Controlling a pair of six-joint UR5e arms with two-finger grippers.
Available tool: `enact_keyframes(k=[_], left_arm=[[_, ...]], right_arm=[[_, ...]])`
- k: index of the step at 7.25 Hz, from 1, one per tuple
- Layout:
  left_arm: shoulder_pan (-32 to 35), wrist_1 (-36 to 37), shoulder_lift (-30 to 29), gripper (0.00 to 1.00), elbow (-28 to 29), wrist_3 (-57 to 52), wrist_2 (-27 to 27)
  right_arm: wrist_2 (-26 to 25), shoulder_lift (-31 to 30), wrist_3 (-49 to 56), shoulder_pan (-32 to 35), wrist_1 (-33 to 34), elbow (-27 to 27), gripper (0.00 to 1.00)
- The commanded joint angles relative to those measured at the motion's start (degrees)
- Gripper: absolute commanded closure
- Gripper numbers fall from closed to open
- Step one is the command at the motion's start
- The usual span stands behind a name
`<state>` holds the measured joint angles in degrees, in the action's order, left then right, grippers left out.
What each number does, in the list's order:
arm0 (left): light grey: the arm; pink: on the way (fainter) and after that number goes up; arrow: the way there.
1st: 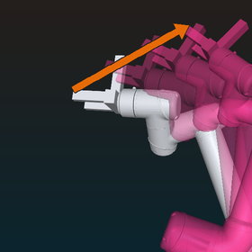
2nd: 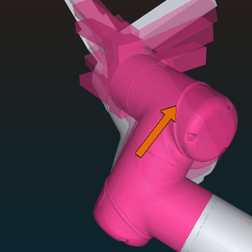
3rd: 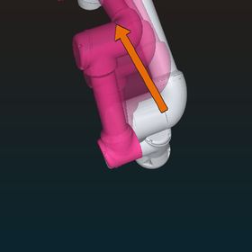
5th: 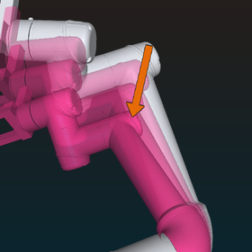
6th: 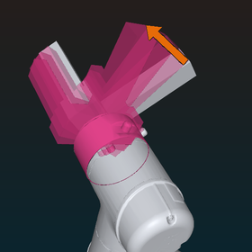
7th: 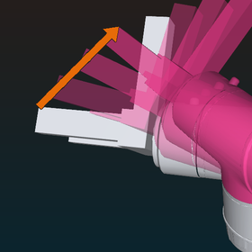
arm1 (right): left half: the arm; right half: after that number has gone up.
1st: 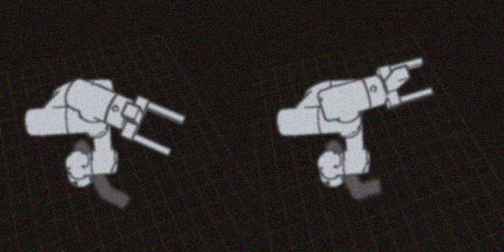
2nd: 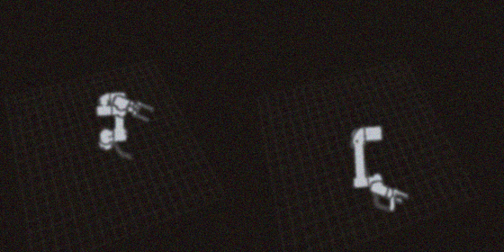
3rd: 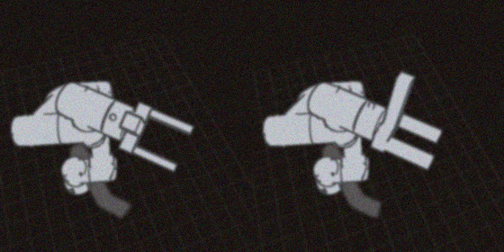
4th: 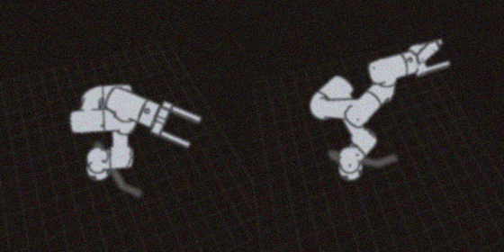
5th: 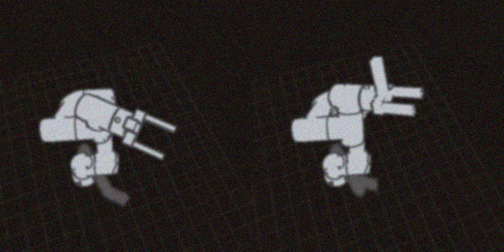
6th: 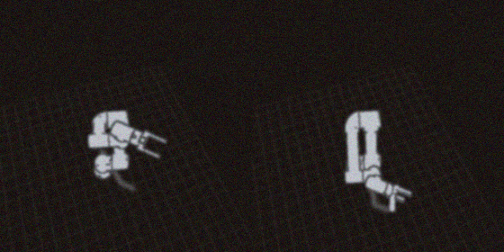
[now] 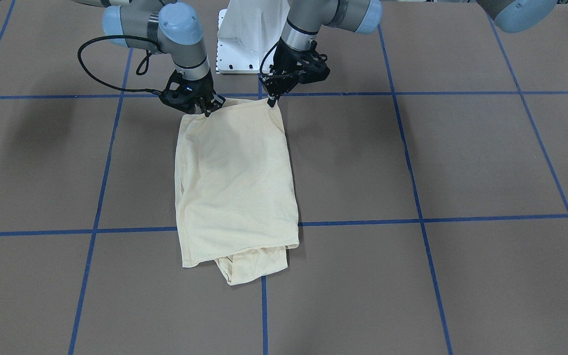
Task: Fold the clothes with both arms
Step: 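Grasp the bundle's near corners with both grippers, then lift the near edge with both grippers and fold it away from the robot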
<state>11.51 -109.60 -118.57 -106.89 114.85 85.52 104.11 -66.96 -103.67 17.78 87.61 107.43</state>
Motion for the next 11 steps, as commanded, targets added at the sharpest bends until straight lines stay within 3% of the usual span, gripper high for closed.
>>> enact_keyframes(k=[1, 5, 8, 10, 11], left_arm=[[0.09, 0.00, -0.08, 1.00, -0.60, -0.15, 0.00], [-0.78, 2.45, 0.36, 1.00, -3.41, -0.16, 2.72], [-5.79, 4.55, 1.85, 1.00, -6.13, -0.33, 2.81], [-5.45, 5.36, 2.29, 1.00, -11.38, -0.68, 3.07], [-4.23, 5.36, 2.81, 1.00, -12.80, -0.77, 3.95]], right_arm=[[0.04, -0.19, -0.22, 0.41, 0.10, 2.24, 1.00], [1.01, -2.55, -0.04, -0.11, 0.28, 5.84, 1.00], [9.34, -4.23, -0.04, -1.95, 0.28, 8.40, 1.00], [9.45, -3.97, 0.13, -1.79, 0.19, 9.90, 1.00], [9.45, -3.45, 1.18, 1.43, -0.07, 9.38, 1.00]])
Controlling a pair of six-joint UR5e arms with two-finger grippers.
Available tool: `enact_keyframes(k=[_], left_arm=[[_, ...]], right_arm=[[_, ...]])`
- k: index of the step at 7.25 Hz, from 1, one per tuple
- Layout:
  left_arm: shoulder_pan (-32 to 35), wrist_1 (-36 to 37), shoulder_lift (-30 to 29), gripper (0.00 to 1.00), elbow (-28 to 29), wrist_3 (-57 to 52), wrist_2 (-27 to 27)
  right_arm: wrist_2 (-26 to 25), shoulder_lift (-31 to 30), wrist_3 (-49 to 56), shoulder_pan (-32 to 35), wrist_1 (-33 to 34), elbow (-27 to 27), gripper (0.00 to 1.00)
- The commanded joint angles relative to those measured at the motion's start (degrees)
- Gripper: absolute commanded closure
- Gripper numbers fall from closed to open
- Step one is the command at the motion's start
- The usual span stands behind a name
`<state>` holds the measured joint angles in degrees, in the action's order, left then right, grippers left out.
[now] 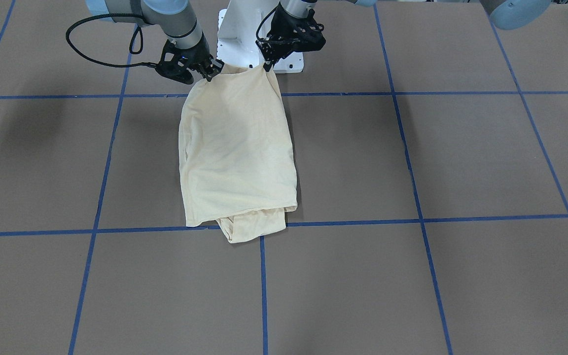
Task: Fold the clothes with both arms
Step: 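Lift the near edge with both grippers and fold it away from the robot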
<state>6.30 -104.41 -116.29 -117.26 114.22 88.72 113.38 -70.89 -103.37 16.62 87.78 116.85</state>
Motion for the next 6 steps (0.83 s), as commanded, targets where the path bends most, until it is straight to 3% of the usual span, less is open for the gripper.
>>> enact_keyframes(k=[1, 2, 4, 6], left_arm=[[3.69, 0.00, 0.10, 1.00, -2.27, -2.14, 0.75], [7.89, -0.18, -0.43, 1.00, -2.53, -6.77, 1.10], [16.33, -1.23, -2.53, 1.00, 0.43, -13.46, 1.63], [20.84, -12.06, -7.71, 1.00, 15.85, -15.43, 1.81]], right_arm=[[2.26, 0.93, 4.81, 8.03, -0.59, -0.04, 1.00], [8.46, 0.93, 8.85, 14.69, -0.59, -1.35, 1.00], [11.60, 5.46, 12.82, 22.90, -0.42, -6.16, 1.00], [11.51, 15.56, 15.20, 25.38, -0.50, -18.52, 1.00]])
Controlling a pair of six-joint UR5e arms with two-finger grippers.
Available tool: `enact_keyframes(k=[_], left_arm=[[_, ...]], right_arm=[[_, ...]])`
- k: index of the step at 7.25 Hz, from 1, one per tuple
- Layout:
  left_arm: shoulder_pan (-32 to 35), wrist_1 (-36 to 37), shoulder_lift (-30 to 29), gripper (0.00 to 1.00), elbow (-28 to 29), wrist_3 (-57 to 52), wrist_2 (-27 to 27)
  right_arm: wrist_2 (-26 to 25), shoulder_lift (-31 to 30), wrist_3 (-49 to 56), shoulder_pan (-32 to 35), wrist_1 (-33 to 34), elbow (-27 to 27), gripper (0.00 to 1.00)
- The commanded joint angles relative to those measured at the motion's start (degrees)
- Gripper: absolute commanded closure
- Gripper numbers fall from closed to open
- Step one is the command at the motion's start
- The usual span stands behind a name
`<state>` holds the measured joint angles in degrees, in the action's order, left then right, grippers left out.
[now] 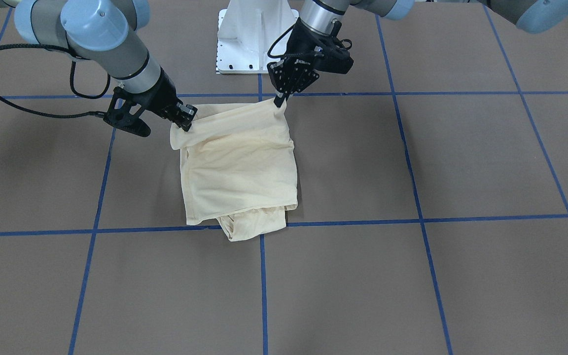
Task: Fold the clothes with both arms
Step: 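Lift the near edge with both grippers and fold it away from the robot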
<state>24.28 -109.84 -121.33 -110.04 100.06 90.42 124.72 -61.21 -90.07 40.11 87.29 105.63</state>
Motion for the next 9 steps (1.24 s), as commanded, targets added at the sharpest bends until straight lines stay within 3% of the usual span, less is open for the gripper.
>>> enact_keyframes(k=[1, 3, 5, 8, 9], left_arm=[[4.80, -11.84, -3.12, 1.00, 14.01, -1.62, 0.20], [6.92, -14.00, -3.30, 1.00, 17.66, -4.07, 0.20], [7.01, -14.09, -3.47, 1.00, 18.02, -3.99, 0.29], [6.92, -17.42, -7.15, 1.00, 23.63, -3.47, 0.20], [6.92, -17.43, -7.08, 0.74, 23.65, -3.64, 0.20]], right_arm=[[0.09, 9.23, 3.31, 2.69, -0.36, -12.76, 1.00], [-0.35, 11.28, 3.24, 3.22, -7.19, -19.91, 1.00], [-0.61, 13.47, 3.24, 3.22, -9.57, -24.56, 1.00], [-0.53, 13.92, 2.36, 3.13, -10.82, -25.48, 1.00], [-0.35, 13.92, 2.36, 3.22, -11.09, -25.39, 1.00]])
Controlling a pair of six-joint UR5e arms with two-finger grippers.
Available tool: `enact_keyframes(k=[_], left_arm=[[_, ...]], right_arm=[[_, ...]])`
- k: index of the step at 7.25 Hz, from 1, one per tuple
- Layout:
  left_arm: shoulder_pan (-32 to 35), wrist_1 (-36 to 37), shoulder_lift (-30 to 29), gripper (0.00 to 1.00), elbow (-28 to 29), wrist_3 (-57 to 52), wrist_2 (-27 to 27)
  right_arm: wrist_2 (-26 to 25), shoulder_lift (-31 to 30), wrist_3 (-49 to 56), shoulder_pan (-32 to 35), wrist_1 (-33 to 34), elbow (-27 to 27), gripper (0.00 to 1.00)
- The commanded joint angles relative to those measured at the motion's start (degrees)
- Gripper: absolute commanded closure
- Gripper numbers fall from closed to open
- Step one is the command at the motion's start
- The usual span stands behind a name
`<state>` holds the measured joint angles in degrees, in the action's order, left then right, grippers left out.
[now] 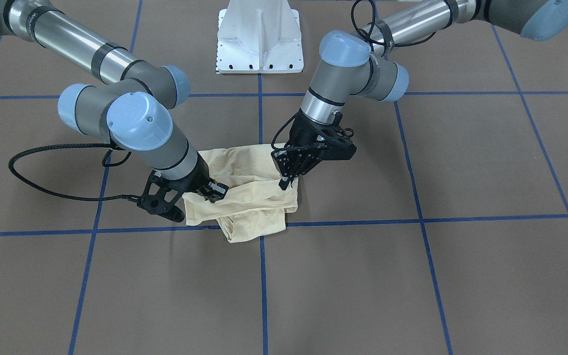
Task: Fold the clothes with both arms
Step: 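Lift the near edge with both grippers and fold it away from the robot, then press the bundle down with the right gripper while the left gripper withdraws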
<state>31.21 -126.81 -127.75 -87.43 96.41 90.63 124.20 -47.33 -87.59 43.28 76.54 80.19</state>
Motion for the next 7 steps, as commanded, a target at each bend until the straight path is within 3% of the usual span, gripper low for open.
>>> enact_keyframes(k=[1, 2, 4, 5, 6, 7], left_arm=[[0.34, -0.45, -0.57, 0.30, 0.86, -0.43, -0.01], [2.00, -0.02, -0.66, 0.12, 0.59, -0.52, 0.69], [10.15, 0.77, 0.82, 0.05, -0.63, -2.79, 14.07], [11.15, 3.21, 4.58, 0.04, -5.51, -5.59, 15.01], [12.81, 8.02, 6.09, 0.02, -9.82, -10.06, 15.19], [14.13, 13.38, 7.76, 0.01, -13.70, -14.19, 15.19]], right_arm=[[0.34, -0.21, 0.49, 0.14, -0.34, 0.06, 0.33], [0.69, -0.22, 0.58, 1.19, -0.43, 0.23, 0.00], [5.51, -1.18, 4.70, 3.13, -2.86, 2.15, 0.00], [4.31, -2.40, 4.54, 2.35, -4.11, 6.43, 0.00], [0.29, -2.94, 4.62, -1.40, -3.86, 9.52, 0.00], [-8.62, -3.55, 5.67, -7.97, -3.77, 11.29, 0.00]])
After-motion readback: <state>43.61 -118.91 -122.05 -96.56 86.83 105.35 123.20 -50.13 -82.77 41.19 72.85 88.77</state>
